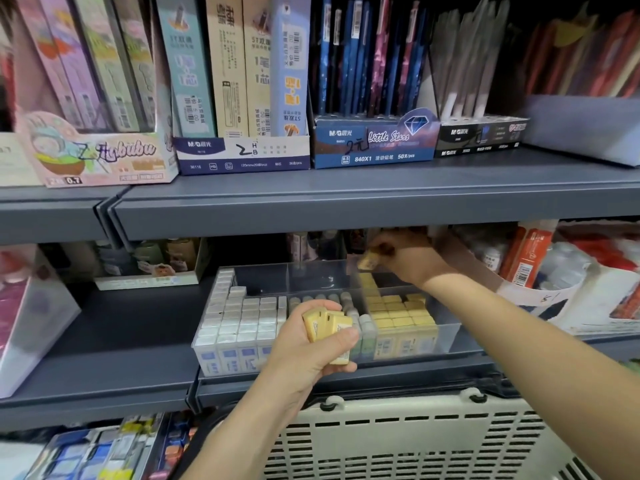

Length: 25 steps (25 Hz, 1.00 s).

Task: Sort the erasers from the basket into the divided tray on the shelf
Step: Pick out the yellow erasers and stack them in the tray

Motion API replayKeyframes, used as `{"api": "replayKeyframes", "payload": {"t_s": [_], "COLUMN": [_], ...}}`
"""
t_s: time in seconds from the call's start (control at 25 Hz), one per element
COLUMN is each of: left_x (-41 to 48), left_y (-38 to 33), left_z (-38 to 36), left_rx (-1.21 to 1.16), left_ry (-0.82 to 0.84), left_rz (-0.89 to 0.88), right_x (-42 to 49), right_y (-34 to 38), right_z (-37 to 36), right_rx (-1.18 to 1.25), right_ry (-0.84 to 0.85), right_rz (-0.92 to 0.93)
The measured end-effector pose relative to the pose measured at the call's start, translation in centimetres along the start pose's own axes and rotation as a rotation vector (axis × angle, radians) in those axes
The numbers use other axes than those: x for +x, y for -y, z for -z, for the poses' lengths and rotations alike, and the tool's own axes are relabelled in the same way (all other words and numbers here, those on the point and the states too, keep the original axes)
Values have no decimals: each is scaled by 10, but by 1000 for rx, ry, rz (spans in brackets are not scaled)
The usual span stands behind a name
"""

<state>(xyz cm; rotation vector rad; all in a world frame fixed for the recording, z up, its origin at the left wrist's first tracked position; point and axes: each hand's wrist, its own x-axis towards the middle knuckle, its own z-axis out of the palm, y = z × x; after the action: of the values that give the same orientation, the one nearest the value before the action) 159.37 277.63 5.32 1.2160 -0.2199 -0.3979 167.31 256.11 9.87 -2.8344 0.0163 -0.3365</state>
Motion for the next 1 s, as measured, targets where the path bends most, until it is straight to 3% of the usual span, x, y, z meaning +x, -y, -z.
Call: {"api": "replayKeyframes", "payload": {"t_s": [0.4, 0.56, 0.64, 0.84, 1.0], "left_x": [4, 4, 3, -2, -4], "left_y": [2, 0, -1, 1, -1], "left_z": [2, 2, 0, -6, -6], "left_rx": [-32, -109, -109, -8, -112], "left_ry": [18, 12, 3, 58, 85], "left_rz": [20, 43, 46, 3, 10], "right_x": [4, -30, -57, -93, -93], "right_y": [-9, 17, 38, 71, 65], "right_z": [-29, -7, 7, 24, 28], "right_rx": [13, 299, 497, 469, 638], "right_ry": [165, 49, 124, 284, 360], "right_rz": [-35, -21, 7, 21, -81]}}
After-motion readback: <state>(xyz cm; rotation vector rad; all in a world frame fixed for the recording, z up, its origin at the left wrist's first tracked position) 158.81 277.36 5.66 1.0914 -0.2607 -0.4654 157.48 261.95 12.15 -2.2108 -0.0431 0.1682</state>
